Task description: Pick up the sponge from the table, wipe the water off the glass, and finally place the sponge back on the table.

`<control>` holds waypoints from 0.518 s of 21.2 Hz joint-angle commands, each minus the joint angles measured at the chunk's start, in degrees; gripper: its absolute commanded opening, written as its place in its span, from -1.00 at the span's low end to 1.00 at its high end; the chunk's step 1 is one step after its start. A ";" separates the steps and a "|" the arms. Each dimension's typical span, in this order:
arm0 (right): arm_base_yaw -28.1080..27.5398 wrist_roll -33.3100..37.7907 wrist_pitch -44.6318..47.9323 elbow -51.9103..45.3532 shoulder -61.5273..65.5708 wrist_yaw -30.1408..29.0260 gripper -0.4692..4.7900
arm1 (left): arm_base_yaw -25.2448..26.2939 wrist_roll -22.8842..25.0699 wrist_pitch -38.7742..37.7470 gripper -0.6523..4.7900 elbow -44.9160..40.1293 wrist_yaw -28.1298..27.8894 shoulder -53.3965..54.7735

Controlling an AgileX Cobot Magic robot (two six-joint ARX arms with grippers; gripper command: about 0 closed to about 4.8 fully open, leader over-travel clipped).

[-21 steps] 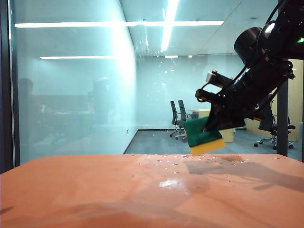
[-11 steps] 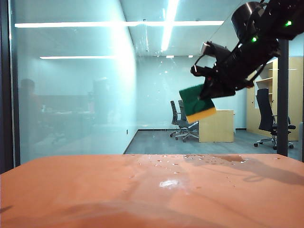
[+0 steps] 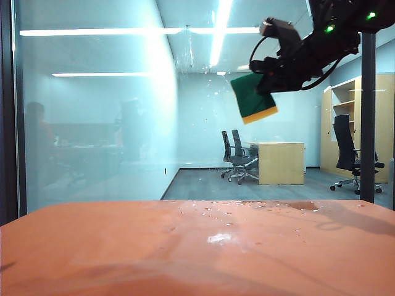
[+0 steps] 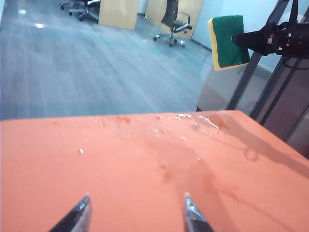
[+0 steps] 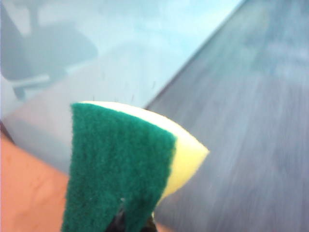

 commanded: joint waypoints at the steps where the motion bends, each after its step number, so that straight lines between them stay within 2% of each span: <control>1: -1.77 -0.07 5.79 0.22 -0.22 -2.16 -0.83 | 0.00 0.44 1.49 0.13 0.26 -0.15 0.07; 5: -2.71 -0.13 12.79 0.61 1.73 -6.67 -0.83 | 0.00 0.66 1.49 0.13 0.26 -0.17 0.07; 11: -2.71 -0.31 15.21 8.61 9.33 -9.38 -0.83 | 0.00 2.78 1.53 0.13 0.26 -1.27 0.07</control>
